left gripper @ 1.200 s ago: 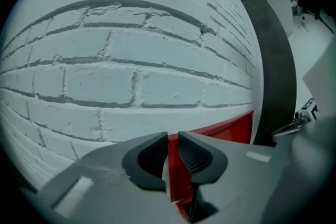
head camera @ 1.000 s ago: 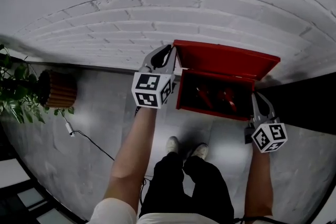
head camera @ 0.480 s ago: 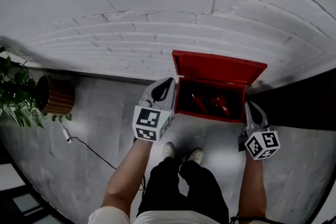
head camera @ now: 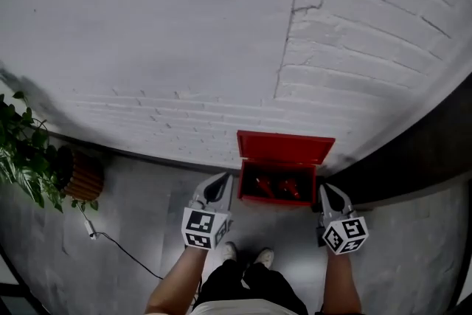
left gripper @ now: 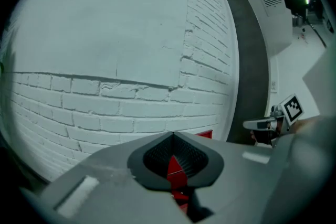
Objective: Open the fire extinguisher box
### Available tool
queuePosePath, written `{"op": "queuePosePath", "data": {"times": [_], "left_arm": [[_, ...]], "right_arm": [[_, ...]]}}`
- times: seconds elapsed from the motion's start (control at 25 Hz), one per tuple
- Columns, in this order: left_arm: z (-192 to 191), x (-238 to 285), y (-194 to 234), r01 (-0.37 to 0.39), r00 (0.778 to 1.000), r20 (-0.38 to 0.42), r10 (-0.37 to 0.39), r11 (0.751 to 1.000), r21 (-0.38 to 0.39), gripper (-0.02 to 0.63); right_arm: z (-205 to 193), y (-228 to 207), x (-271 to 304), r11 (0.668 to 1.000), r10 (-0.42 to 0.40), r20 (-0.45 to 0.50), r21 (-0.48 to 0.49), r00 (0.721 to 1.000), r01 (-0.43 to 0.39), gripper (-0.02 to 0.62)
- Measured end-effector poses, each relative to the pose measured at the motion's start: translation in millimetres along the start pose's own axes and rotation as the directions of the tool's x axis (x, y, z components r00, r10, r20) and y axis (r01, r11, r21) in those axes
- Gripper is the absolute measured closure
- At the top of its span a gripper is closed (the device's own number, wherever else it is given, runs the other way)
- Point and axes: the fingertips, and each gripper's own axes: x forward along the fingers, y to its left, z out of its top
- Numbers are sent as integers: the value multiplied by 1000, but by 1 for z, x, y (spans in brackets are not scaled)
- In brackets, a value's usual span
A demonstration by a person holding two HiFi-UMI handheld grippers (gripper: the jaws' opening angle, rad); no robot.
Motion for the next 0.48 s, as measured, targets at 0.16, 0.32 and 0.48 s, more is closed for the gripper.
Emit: {"op": "queuePosePath", "data": {"times": [0.16,0.32,0.48], "left_arm": [[23,-20,-12,2,1000,-31,-1,999,46,600],[37,-28,-11,-4,1000,-29,6,998,61,600],[64,-28,-14,3,1000,5,-3,998,60,600]], "right_arm": [[34,16,-14,999,6,16,-42,1000,-6,592],[59,24,-27,997,-4,26,-75,1000,6,592],[76,26,-33,996,-18,25,-85,1000,20,592]]}}
